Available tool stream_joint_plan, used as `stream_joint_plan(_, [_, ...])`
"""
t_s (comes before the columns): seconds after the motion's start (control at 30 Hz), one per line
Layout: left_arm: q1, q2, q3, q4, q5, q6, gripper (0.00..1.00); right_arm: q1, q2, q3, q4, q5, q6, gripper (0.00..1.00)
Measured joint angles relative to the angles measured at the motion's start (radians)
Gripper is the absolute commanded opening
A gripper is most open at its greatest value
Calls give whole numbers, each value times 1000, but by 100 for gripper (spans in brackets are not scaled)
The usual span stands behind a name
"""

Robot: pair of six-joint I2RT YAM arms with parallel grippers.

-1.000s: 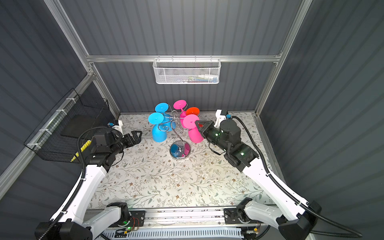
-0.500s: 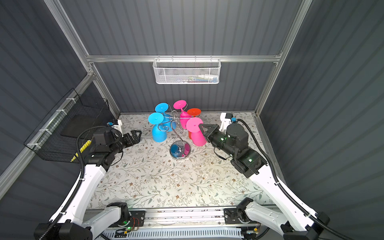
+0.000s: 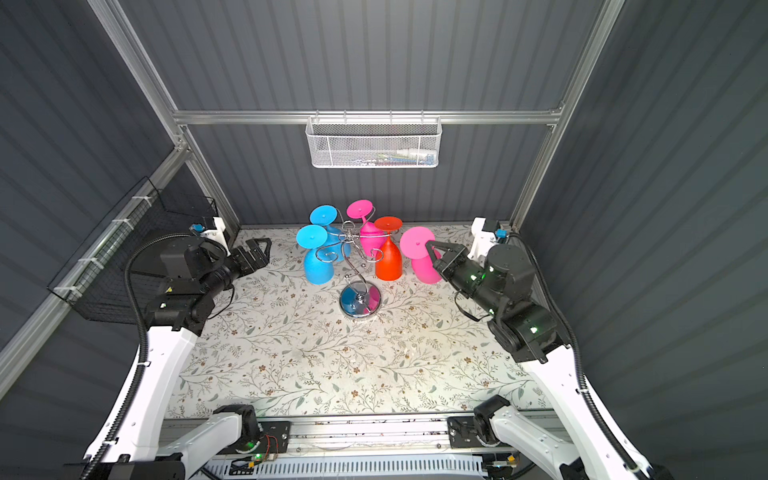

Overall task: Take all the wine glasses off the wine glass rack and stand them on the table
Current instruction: 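Lift the pink glass up away from the rack with the right gripper, then bring the pink glass toward the left gripper while the left arm reaches in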

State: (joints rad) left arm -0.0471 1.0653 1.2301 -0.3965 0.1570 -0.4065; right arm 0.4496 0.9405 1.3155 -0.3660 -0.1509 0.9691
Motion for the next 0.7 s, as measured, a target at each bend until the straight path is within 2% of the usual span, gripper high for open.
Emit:
stream_joint_plan(0.17, [0,91,172,66,159,-91,100,-44,73,210,29,-101,-260,0])
stream_joint_plan(0.37, [-22,209,269,294,406,-323,99,-50,111,233,127,-257,-597,0])
stream_joint_plan(0.5, [-114,285,336,384,527,-389,99,-50,154,227,150,-362,-798,0])
stream_joint_plan(0.57, [-166,304,341,432,581,-410,99,-50,161,212,168,-412,-884,0])
stream_joint_plan(0.7, [-238,340,312,619,682,-528,98,-50,162,182,190,-523,-1051,0])
